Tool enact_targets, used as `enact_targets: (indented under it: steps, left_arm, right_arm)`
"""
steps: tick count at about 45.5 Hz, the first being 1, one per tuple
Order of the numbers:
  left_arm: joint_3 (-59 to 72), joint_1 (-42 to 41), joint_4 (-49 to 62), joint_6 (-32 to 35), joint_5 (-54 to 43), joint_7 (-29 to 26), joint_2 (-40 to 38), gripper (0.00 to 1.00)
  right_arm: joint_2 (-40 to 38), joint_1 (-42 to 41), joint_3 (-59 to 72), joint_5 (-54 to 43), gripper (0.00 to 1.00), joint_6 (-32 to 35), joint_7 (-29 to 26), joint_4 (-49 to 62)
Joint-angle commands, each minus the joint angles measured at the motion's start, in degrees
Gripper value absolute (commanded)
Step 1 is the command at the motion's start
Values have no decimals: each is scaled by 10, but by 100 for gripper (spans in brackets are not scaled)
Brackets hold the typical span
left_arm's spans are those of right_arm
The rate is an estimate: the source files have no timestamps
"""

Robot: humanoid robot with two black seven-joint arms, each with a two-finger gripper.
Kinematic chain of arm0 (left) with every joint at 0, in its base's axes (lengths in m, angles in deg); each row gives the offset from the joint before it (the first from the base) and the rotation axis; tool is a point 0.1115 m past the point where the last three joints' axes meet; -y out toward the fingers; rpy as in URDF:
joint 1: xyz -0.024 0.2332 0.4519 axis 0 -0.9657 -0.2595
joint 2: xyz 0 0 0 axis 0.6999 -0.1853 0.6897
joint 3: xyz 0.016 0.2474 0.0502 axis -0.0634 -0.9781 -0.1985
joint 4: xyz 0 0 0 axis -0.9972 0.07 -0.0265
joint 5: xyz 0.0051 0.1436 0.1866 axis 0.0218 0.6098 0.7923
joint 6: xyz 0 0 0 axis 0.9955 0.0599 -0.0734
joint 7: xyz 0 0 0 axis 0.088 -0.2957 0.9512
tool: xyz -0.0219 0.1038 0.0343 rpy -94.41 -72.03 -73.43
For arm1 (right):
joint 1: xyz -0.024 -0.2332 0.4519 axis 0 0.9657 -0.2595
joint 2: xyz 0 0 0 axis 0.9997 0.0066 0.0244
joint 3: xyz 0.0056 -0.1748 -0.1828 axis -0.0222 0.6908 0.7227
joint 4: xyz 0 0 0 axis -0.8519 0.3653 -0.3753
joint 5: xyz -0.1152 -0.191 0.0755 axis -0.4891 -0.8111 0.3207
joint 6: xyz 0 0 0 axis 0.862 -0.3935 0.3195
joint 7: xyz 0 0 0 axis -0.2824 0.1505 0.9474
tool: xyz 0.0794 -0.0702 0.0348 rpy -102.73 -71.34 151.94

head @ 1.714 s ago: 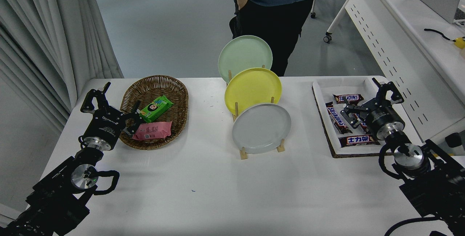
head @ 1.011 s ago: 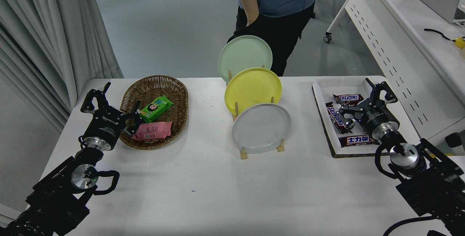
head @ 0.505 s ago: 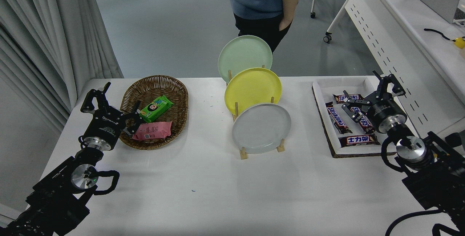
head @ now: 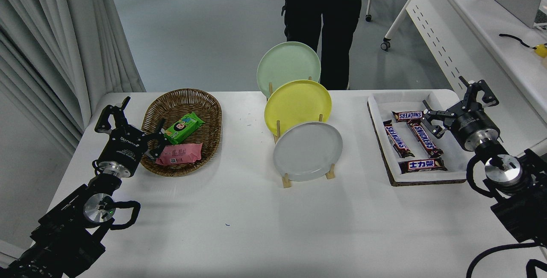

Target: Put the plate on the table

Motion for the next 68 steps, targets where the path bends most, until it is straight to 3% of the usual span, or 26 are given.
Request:
enact_targets:
  steps: [1, 13, 23, 30, 47, 58, 68]
  left_arm:
    - [0, 0, -1, 0, 0, 0, 0, 100]
    - [0, 0, -1, 0, 0, 0, 0, 100]
    - [0, 0, 0, 0, 0, 0, 0, 100]
    - [0, 0, -1, 0, 0, 0, 0, 100]
    - [0, 0, -1, 0, 0, 0, 0, 100]
    - [0, 0, 0, 0, 0, 0, 0, 100]
    - [0, 0, -1, 0, 0, 0, 0, 100]
  right_arm:
    - [-32, -20, 69, 66, 100, -17, 0, -5]
    - [-84, -90, 348, 111, 100, -33, 0, -72]
    - [-141, -124, 422, 110, 100, -28, 0, -113]
    - [-163, -169, 558, 119, 100, -24, -3, -113]
    - [-159, -184, 603, 176, 100, -25, -2, -189]
    - [-160, -211, 611, 212, 100, -83, -2, -216]
    - [-230, -256, 628, 209, 100, -94, -4, -319]
